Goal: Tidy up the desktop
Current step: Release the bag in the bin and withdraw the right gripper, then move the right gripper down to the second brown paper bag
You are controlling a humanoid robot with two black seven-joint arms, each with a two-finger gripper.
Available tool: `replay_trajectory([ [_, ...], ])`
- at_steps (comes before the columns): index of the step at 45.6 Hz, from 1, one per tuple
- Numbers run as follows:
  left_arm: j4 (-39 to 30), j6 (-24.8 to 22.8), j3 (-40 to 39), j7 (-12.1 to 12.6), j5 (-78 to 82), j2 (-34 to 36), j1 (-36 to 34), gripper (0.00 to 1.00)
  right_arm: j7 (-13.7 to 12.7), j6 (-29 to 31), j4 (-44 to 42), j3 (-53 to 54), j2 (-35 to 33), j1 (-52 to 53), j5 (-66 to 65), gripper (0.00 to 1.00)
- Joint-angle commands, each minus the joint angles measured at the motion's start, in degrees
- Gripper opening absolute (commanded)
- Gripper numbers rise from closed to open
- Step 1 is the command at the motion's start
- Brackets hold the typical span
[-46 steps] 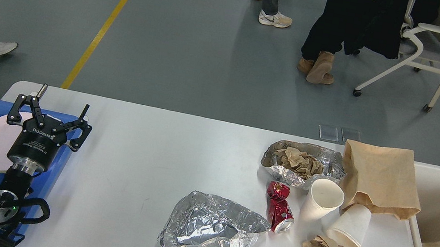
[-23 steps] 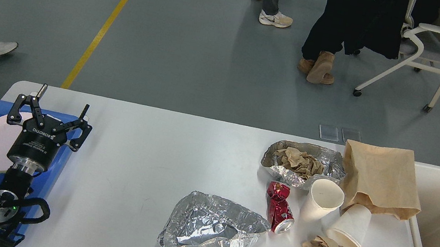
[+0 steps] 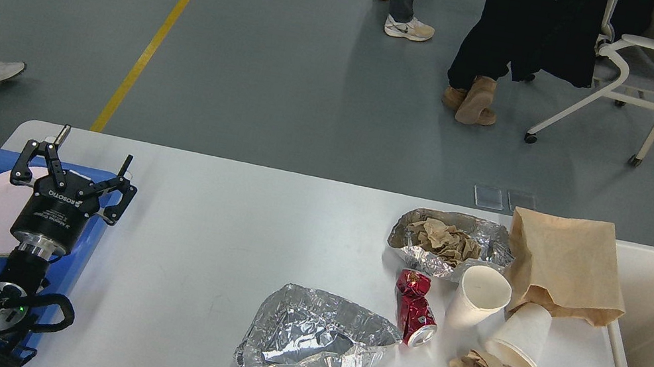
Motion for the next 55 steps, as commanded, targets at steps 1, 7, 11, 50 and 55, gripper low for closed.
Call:
replay_trajectory([
  [1, 0.0, 0.0, 0.0, 0.0, -0.01, 0.0, -0.04, 0.96, 0.09, -1.34, 0.06, 0.01, -0.15, 0.17, 0.0, 1.0],
  [7, 0.0, 0.0, 0.0, 0.0, -0.01, 0.0, -0.04, 0.96, 0.0, -1.34, 0.41, 0.18, -0.42, 0.52, 0.0, 1.0],
  [11, 0.0, 0.0, 0.0, 0.0, -0.01, 0.0, -0.04, 0.96, 0.0, -1.26, 1.9, 0.18, -1.56, 1.05, -0.09, 1.0],
  [50, 0.0, 0.0, 0.0, 0.0, -0.01, 0.0, -0.04, 0.96, -9.49, 50.32, 66.5, -30.75, -0.51, 93.84, -8.26, 1.0],
  [55, 0.09, 0.0, 0.0, 0.0, -0.01, 0.0, -0.04, 0.96, -9.49, 52.88, 75.37, -31.28, 0.46, 103.6, -6.68, 1.0],
])
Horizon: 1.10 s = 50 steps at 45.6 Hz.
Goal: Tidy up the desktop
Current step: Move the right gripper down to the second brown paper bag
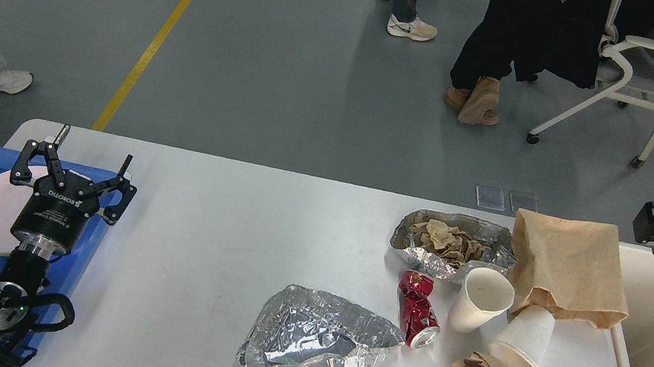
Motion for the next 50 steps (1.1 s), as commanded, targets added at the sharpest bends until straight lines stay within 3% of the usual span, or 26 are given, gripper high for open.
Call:
replay_trajectory([
  [1, 0.1, 0.01, 0.0, 0.0, -0.01, 0.0, 0.01, 0.96, 0.13, 3.33, 10.15, -0.9, 1.52, 12.01, 1.85, 1.0],
  [12, 0.19, 0.01, 0.0, -0.09, -0.01, 0.0, 0.01, 0.96, 2.32, 1.49, 29.14, -3.37, 0.99, 32.58, 10.81, 1.0],
  [19, 0.19, 0.01, 0.0, 0.0, -0.01, 0.0, 0.01, 0.96, 6.28, 0.96, 30.12, -5.13, 1.52, 34.26, 13.02, 1.0],
  [28, 0.19, 0.01, 0.0, 0.0, -0.01, 0.0, 0.01, 0.96, 6.19, -3.78, 29.5, -5.3, 1.61, 33.48, 12.84, 1.0],
  [37, 0.19, 0.01, 0.0, 0.0, -0.01, 0.0, 0.01, 0.96, 6.02, -13.0, 22.48, -4.78, 2.48, 22.86, 10.03, 1.0],
  [42, 0.19, 0.01, 0.0, 0.0, -0.01, 0.0, 0.01, 0.96, 6.11, -17.76, 13.09, -4.16, 1.78, 12.4, 7.58, 1.0],
  [50, 0.19, -0.08, 0.0, 0.0, -0.01, 0.0, 0.01, 0.96, 6.19, -20.04, -4.75, 0.32, 2.31, -7.89, 1.34, 1.0],
])
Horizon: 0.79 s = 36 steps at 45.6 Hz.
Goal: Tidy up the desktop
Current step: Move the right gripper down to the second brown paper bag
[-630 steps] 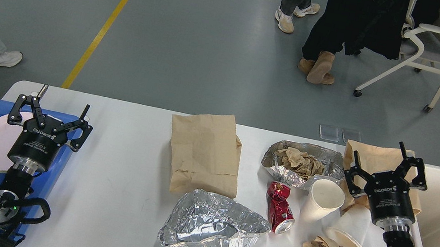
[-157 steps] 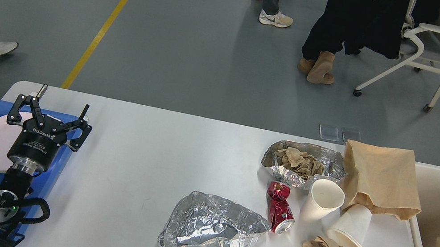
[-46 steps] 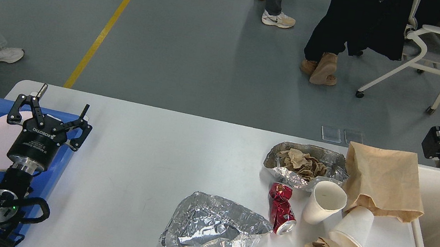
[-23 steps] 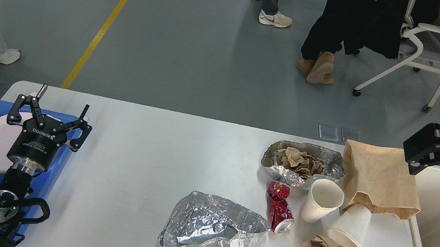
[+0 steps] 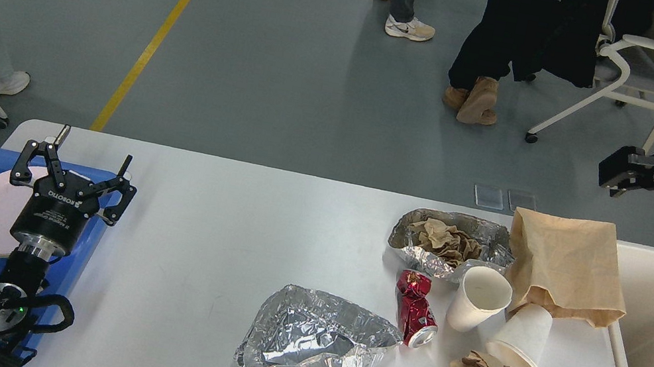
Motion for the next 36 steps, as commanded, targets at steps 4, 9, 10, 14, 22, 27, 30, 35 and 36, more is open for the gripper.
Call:
replay_trajectory([
  [4, 0.0, -0.08, 0.0, 0.0, 0.01, 0.0, -0.01, 0.96, 0.47, -3.38, -19.92, 3.94, -0.06, -22.58, -4.32, 1.0],
  [9, 0.0, 0.01, 0.0, 0.0, 0.01, 0.0, -0.01, 0.96, 1.18, -6.1, -30.73, 6.31, -0.24, -33.82, -4.32, 1.0],
  [10, 0.0, -0.08, 0.0, 0.0, 0.01, 0.0, -0.01, 0.96, 1.61, -6.72, -33.1, 6.49, -0.24, -36.2, -4.32, 1.0],
  [14, 0.0, -0.08, 0.0, 0.0, 0.01, 0.0, 0.08, 0.96, 6.78, -7.86, -42.5, 7.46, -0.32, -45.34, -4.32, 1.0],
  [22, 0.0, 0.01, 0.0, 0.0, 0.01, -0.09, 0.08, 0.96, 18.13, -10.32, -61.23, 11.23, -0.32, -63.45, -4.14, 1.0],
  [27, 0.0, 0.01, 0.0, 0.0, 0.01, 0.0, 0.0, 0.96, 22.44, -12.34, -65.81, 15.36, -0.24, -71.19, -4.06, 1.0],
  [30, 0.0, 0.01, 0.0, 0.0, 0.01, 0.0, -0.01, 0.96, 24.2, -13.84, -66.17, 17.39, -0.24, -72.96, -3.97, 1.0],
  [35, 0.0, 0.01, 0.0, 0.0, 0.01, 0.0, -0.01, 0.96, 24.47, -16.3, -65.82, 21.69, 0.38, -74.1, -3.97, 1.0],
  [36, 0.0, 0.01, 0.0, 0.0, 0.01, 0.0, -0.01, 0.96, 24.47, -16.48, -65.82, 22.13, 0.38, -74.54, -3.97, 1.0],
])
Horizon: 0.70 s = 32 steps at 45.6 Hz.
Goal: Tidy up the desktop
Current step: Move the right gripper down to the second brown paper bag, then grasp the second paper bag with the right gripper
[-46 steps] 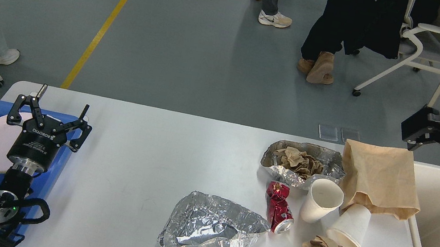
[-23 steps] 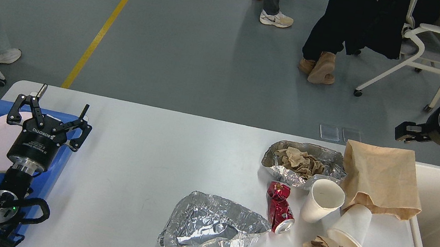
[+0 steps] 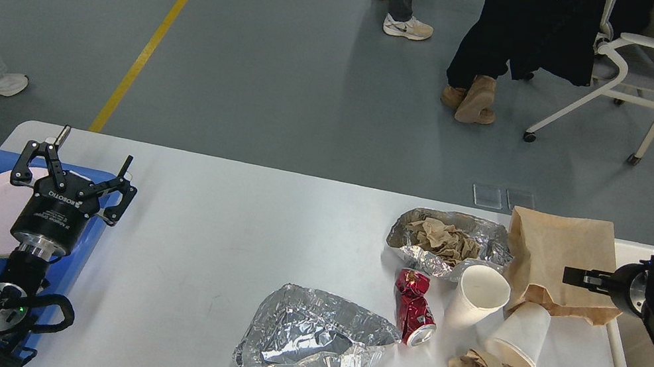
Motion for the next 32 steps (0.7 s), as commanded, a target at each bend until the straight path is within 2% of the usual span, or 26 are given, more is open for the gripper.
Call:
replay_trajectory([
  [1, 0.0, 0.08, 0.0, 0.0, 0.01, 0.02, -0.03, 0.96, 0.49, -2.11, 0.17, 3.96, 0.6, -1.99, 0.03, 1.0],
  [8, 0.0, 0.08, 0.0, 0.0, 0.01, 0.02, -0.03, 0.96, -0.21, -7.38, -0.09, 10.29, 2.53, -4.01, 0.03, 1.0],
  [13, 0.0, -0.01, 0.0, 0.0, 0.01, 0.02, -0.03, 0.96, -1.17, -10.99, -0.27, 10.83, 3.24, -4.1, 0.03, 1.0],
  [25, 0.0, 0.08, 0.0, 0.0, 0.01, 0.02, -0.03, 0.96, -4.34, -12.22, -2.82, 11.09, 2.45, -4.19, 0.03, 1.0],
  [32, 0.0, 0.08, 0.0, 0.0, 0.01, 0.02, -0.03, 0.96, -6.71, -14.68, -3.43, 10.91, 2.54, -5.5, 0.03, 0.92],
])
